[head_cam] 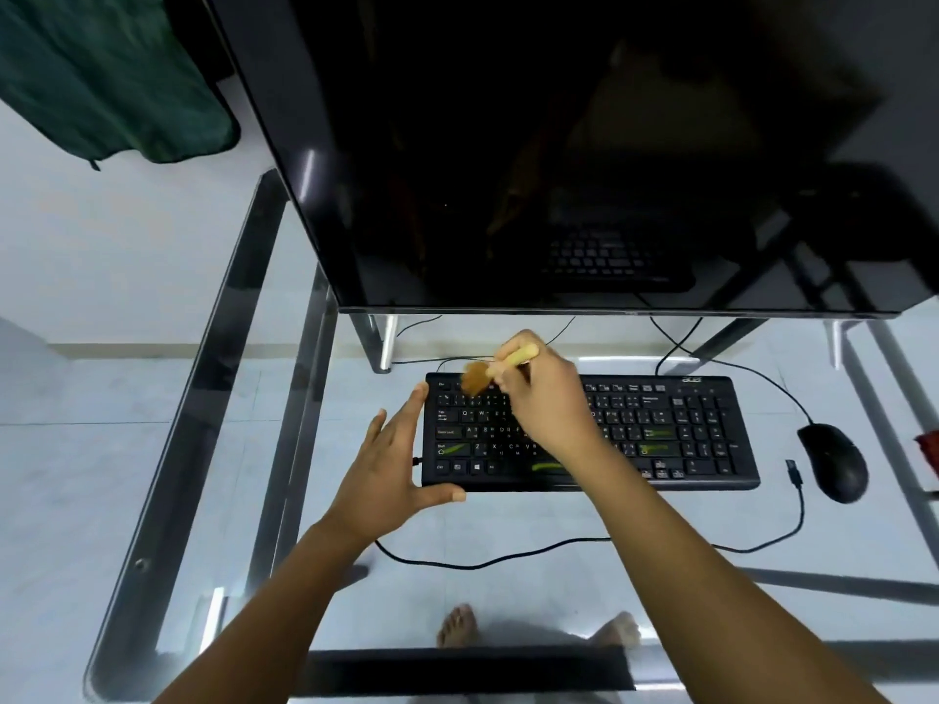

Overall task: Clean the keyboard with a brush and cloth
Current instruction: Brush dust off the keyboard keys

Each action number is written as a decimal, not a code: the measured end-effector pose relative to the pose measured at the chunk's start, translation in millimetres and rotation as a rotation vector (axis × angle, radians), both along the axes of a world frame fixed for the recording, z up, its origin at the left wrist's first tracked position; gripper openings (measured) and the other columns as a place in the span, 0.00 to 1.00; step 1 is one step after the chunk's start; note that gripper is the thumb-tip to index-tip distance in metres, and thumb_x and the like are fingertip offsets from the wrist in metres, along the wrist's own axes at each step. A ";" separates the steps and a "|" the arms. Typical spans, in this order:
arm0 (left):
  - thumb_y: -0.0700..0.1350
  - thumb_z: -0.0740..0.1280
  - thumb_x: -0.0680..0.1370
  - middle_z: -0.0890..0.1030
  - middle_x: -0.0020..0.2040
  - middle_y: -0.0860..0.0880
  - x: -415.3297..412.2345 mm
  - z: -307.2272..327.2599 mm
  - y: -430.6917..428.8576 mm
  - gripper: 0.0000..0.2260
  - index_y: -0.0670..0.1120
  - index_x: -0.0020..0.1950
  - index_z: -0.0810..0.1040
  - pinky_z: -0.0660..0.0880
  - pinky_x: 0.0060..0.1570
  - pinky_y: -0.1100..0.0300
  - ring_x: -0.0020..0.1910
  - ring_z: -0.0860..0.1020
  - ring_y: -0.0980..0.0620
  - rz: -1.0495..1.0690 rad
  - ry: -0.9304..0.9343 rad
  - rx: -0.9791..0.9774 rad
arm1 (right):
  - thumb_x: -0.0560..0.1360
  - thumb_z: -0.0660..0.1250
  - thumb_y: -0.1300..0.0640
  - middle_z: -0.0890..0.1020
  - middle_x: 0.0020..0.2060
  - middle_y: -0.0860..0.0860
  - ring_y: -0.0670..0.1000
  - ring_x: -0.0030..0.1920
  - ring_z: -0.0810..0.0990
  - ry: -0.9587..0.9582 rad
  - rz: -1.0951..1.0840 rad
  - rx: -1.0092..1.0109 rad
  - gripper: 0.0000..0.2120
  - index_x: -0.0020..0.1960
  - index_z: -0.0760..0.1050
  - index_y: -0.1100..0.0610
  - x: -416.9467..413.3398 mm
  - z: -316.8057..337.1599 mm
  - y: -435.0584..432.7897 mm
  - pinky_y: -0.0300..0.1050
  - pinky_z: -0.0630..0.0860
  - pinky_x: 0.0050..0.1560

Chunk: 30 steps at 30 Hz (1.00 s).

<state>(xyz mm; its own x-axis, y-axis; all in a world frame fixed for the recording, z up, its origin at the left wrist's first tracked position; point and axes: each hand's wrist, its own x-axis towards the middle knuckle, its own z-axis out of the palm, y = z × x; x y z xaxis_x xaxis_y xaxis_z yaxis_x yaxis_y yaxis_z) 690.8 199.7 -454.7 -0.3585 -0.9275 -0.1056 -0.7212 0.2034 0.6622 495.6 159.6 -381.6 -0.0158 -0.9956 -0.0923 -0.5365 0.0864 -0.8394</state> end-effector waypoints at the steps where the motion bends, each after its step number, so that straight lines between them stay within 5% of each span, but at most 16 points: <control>1: 0.67 0.72 0.63 0.47 0.75 0.62 0.8 -0.3 -0.6 0.56 0.51 0.79 0.42 0.39 0.73 0.61 0.66 0.37 0.78 -0.005 -0.003 0.009 | 0.79 0.62 0.62 0.84 0.40 0.46 0.44 0.43 0.83 -0.033 -0.045 -0.053 0.05 0.46 0.72 0.54 -3.9 0.6 -1.2 0.43 0.79 0.47; 4: 0.69 0.71 0.62 0.48 0.78 0.58 -0.1 0.2 -1.5 0.57 0.51 0.79 0.41 0.39 0.73 0.59 0.73 0.41 0.68 -0.016 -0.010 0.013 | 0.79 0.63 0.61 0.84 0.41 0.52 0.51 0.41 0.84 -0.095 0.023 0.096 0.02 0.48 0.74 0.57 -9.8 1.4 3.6 0.45 0.82 0.44; 6: 0.70 0.70 0.63 0.48 0.79 0.55 -2.0 1.0 -0.8 0.57 0.50 0.79 0.41 0.41 0.74 0.55 0.77 0.44 0.59 -0.010 -0.021 -0.007 | 0.78 0.63 0.62 0.83 0.39 0.50 0.46 0.35 0.82 0.004 0.004 0.065 0.03 0.47 0.74 0.56 -17.6 -4.4 8.8 0.43 0.80 0.36; 9: 0.70 0.70 0.63 0.47 0.79 0.54 -5.9 2.3 -0.3 0.57 0.48 0.79 0.41 0.41 0.75 0.52 0.77 0.41 0.60 0.005 -0.016 -0.031 | 0.78 0.61 0.67 0.84 0.40 0.46 0.44 0.33 0.80 -0.087 -0.171 -0.087 0.05 0.48 0.75 0.59 -31.8 0.3 19.4 0.37 0.76 0.35; 13: 0.69 0.70 0.63 0.46 0.79 0.52 -12.8 4.8 -1.9 0.57 0.47 0.79 0.40 0.41 0.75 0.52 0.75 0.39 0.62 -0.011 -0.053 -0.061 | 0.77 0.60 0.68 0.85 0.42 0.54 0.56 0.42 0.82 -0.190 0.079 0.294 0.09 0.47 0.77 0.59 -37.1 -0.2 46.4 0.52 0.82 0.46; 17: 0.69 0.71 0.63 0.45 0.79 0.52 -16.6 5.8 -3.0 0.57 0.48 0.78 0.39 0.42 0.76 0.50 0.76 0.39 0.61 -0.017 -0.063 -0.048 | 0.76 0.63 0.66 0.85 0.40 0.48 0.56 0.38 0.82 -0.119 -0.188 -0.025 0.08 0.47 0.76 0.54 -45.4 -8.2 71.2 0.58 0.79 0.41; 20: 0.69 0.71 0.64 0.46 0.80 0.51 -16.3 3.6 -2.0 0.58 0.47 0.79 0.40 0.42 0.75 0.51 0.76 0.40 0.60 -0.024 -0.085 -0.051 | 0.77 0.62 0.66 0.86 0.40 0.48 0.54 0.39 0.82 -0.210 -0.099 0.146 0.09 0.46 0.77 0.55 -40.2 -8.0 83.1 0.60 0.79 0.46; 25: 0.70 0.67 0.65 0.47 0.80 0.51 -17.0 -1.2 1.0 0.56 0.50 0.78 0.35 0.41 0.74 0.50 0.77 0.44 0.57 -0.012 -0.100 -0.015 | 0.77 0.63 0.65 0.84 0.41 0.50 0.52 0.41 0.84 -0.201 -0.324 -0.027 0.08 0.47 0.76 0.53 -46.0 -10.0 63.4 0.57 0.81 0.46; 28: 0.70 0.66 0.66 0.50 0.80 0.52 -15.4 -7.1 3.0 0.55 0.52 0.77 0.33 0.43 0.75 0.48 0.77 0.54 0.53 -0.010 -0.093 -0.009 | 0.78 0.62 0.66 0.84 0.43 0.54 0.51 0.42 0.84 -0.307 -0.107 0.114 0.05 0.50 0.76 0.60 -32.7 -1.6 44.8 0.50 0.82 0.48; 30: 0.71 0.66 0.66 0.51 0.79 0.53 -15.3 -8.1 3.0 0.55 0.52 0.77 0.34 0.43 0.74 0.48 0.77 0.56 0.53 -0.002 -0.083 -0.004 | 0.78 0.63 0.64 0.84 0.43 0.53 0.51 0.43 0.84 -0.186 -0.062 0.144 0.04 0.49 0.75 0.57 -28.3 -2.9 32.5 0.50 0.82 0.49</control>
<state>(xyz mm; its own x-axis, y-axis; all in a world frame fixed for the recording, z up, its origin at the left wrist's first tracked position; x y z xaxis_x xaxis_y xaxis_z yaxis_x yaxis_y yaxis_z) 675.5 202.7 -462.8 -0.3503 -0.9273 -0.1318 -0.7735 0.2070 0.5990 467.3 192.1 -384.5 -0.0456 -0.9696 -0.2406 -0.3642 0.2403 -0.8998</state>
